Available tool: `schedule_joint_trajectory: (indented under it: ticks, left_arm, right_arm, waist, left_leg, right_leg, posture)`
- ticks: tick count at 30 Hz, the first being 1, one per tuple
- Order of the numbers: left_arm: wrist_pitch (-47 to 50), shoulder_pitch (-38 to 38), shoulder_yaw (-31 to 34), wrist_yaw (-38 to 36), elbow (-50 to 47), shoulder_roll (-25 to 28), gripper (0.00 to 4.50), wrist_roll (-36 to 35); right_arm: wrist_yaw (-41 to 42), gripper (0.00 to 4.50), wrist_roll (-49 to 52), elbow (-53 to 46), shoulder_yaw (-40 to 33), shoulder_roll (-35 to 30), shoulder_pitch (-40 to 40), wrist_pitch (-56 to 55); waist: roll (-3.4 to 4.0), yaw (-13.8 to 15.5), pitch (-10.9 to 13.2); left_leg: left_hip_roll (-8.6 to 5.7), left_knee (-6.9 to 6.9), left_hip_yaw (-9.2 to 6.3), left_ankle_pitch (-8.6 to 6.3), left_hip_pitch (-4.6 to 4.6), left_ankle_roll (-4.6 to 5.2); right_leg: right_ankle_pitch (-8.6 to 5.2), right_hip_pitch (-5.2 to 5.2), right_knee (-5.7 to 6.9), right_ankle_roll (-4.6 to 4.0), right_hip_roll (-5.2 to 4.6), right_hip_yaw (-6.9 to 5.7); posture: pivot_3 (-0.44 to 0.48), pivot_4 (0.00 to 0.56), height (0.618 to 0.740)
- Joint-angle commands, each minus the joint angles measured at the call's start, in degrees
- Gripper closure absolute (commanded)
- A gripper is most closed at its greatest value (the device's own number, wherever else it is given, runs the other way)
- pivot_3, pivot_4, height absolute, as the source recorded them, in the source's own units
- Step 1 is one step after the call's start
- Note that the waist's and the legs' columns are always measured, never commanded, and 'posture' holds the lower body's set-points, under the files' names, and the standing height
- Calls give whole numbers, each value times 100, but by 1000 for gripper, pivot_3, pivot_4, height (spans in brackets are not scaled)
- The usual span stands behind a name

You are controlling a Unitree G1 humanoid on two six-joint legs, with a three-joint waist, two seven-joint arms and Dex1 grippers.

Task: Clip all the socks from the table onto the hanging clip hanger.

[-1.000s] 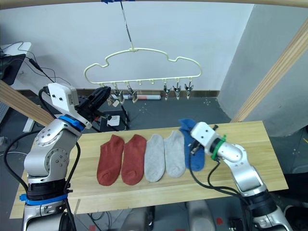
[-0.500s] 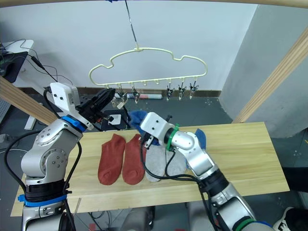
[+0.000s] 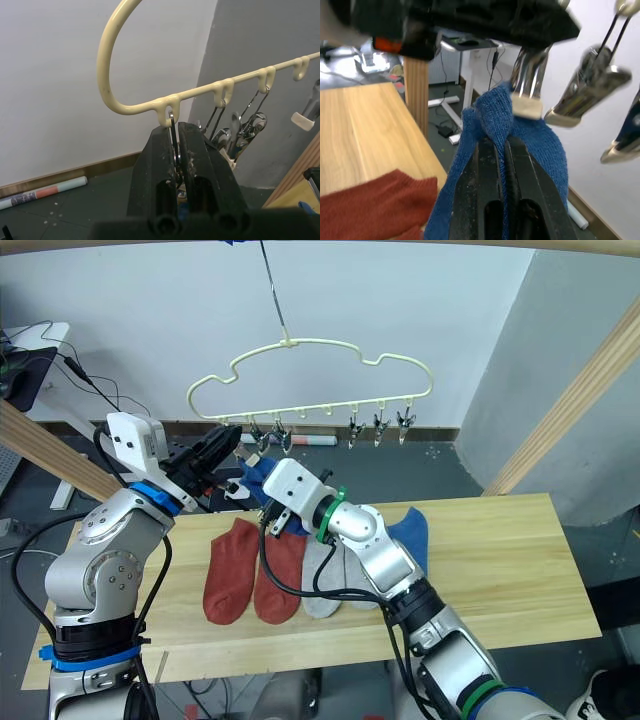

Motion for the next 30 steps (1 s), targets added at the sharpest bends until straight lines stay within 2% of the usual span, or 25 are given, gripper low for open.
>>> schedule_joint_trajectory:
  ticks: [1, 7, 8, 9, 14, 20, 23, 28, 30]
  left_arm:
    - [-62, 52, 98, -22, -286, 26, 4500, -89]
    - [60, 72, 216, 208, -240, -39, 4500, -180]
    - [76, 69, 232, 222, -229, -34, 3937, -201]
    - [81, 71, 240, 232, -223, -28, 3735, -207]
    - [127, 157, 183, 108, -270, 86, 2171, -220]
    - [86, 250, 160, 90, -309, 130, 2171, -142]
    - [36, 269, 154, 107, -319, 143, 2152, -83]
    - [-85, 347, 169, 84, -412, 184, 2152, 31]
    - [-122, 460, 220, 95, -538, 214, 2152, 48]
  right_arm:
    - [-59, 4481, 125, -137, -105, 145, -124, -188]
    - [-31, 4481, 137, -134, -107, 184, -142, -188]
    - [-31, 4500, 137, -128, -107, 188, -147, -190]
    - [-29, 4500, 136, -121, -107, 190, -152, -194]
    - [-13, 4500, 123, -88, -97, 189, -164, -207]
    - [64, 4500, 183, -75, -85, 219, -154, -76]
    - [85, 3821, 215, -86, -87, 226, -145, -2]
    - [180, 2102, 131, -209, -21, 116, -144, 160]
    - [295, 2102, 119, -463, -8, -30, -74, 316]
  waist:
    - [0, -1, 0]
    - [0, -1, 0]
    - [0, -1, 0]
    - [0, -1, 0]
    - [0, -2, 0]
    - [0, -2, 0]
    - [0, -1, 0]
    - [0, -2, 0]
    - [0, -2, 0]
  left_leg:
    - [0, 0, 1, 0, 0, 0]
    - [0, 0, 2, 0, 0, 0]
    - [0, 0, 2, 0, 0, 0]
    - [0, 0, 2, 0, 0, 0]
    - [0, 1, 4, 0, 0, 0]
    - [0, 0, 4, 0, 0, 0]
    - [0, 0, 3, 0, 0, 0]
    - [0, 1, 4, 0, 0, 0]
    - [1, 0, 5, 0, 0, 0]
  right_leg:
    - [0, 0, 0, 0, 0, 0]
    - [1, -1, 1, -1, 0, 1]
    - [1, -1, 1, -1, 0, 0]
    - [1, -1, 1, -1, 0, 0]
    - [1, -2, 2, -2, 1, 1]
    - [2, -3, 2, -2, 1, 1]
    - [2, -3, 3, -3, 1, 0]
    - [3, -3, 3, -4, 0, 1]
    - [3, -4, 2, -4, 1, 1]
  posture:
    - [-126, 318, 731]
    - [-126, 318, 731]
    - [-126, 318, 731]
    - [-126, 318, 731]
    - [-125, 318, 731]
    - [-126, 317, 731]
    - [-125, 316, 731]
    - [-129, 312, 731]
    - [-131, 311, 731]
